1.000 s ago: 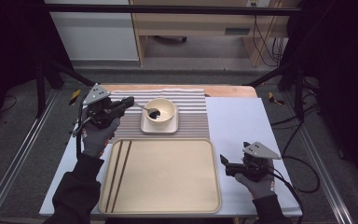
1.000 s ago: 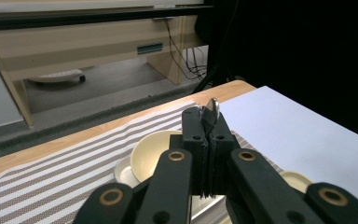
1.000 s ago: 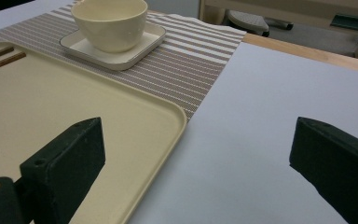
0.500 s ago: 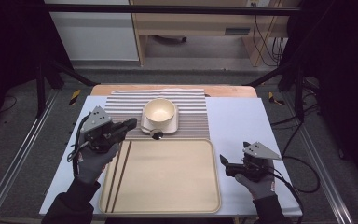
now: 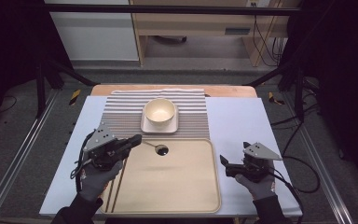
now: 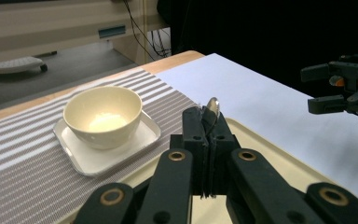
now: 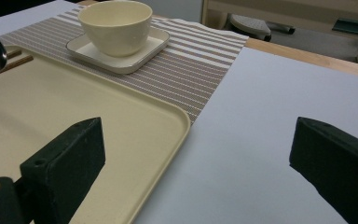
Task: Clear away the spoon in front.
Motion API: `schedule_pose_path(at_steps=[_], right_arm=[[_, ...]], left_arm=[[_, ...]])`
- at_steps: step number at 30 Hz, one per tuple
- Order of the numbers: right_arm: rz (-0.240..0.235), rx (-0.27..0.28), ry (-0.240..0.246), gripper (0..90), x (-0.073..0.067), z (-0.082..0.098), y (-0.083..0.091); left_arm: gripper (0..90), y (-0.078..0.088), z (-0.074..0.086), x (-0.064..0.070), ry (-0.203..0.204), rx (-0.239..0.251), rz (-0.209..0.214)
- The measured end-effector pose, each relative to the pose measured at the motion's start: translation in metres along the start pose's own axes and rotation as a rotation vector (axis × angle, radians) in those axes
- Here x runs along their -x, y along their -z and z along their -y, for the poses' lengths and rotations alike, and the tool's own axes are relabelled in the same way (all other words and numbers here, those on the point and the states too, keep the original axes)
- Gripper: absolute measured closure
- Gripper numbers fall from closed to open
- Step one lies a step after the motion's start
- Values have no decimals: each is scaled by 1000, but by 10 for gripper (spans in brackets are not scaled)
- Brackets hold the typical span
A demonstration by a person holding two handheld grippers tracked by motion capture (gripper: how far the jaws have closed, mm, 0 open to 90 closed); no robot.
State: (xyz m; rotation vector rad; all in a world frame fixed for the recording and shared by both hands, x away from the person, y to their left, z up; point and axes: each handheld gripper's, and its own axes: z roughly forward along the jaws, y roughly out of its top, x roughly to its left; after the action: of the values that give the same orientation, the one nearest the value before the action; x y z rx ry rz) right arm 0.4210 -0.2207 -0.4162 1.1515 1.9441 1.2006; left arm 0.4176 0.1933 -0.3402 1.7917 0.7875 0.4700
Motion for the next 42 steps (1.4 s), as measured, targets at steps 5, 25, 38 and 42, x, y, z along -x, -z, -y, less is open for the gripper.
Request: schedule_pose_path(at_steps=[5, 25, 38, 42], right_arm=[[0, -1, 4, 36, 0, 0, 0], [2, 5, 5, 36, -2, 0, 3], [2, 2, 11, 36, -3, 1, 1], [1, 0, 9, 36, -3, 1, 1]], left_arm=[[884, -6, 11, 7, 10, -30, 17], [884, -22, 37, 37, 24, -96, 81], [883, -31, 45, 39, 38, -139, 90], [878, -32, 47, 36, 51, -142, 77]])
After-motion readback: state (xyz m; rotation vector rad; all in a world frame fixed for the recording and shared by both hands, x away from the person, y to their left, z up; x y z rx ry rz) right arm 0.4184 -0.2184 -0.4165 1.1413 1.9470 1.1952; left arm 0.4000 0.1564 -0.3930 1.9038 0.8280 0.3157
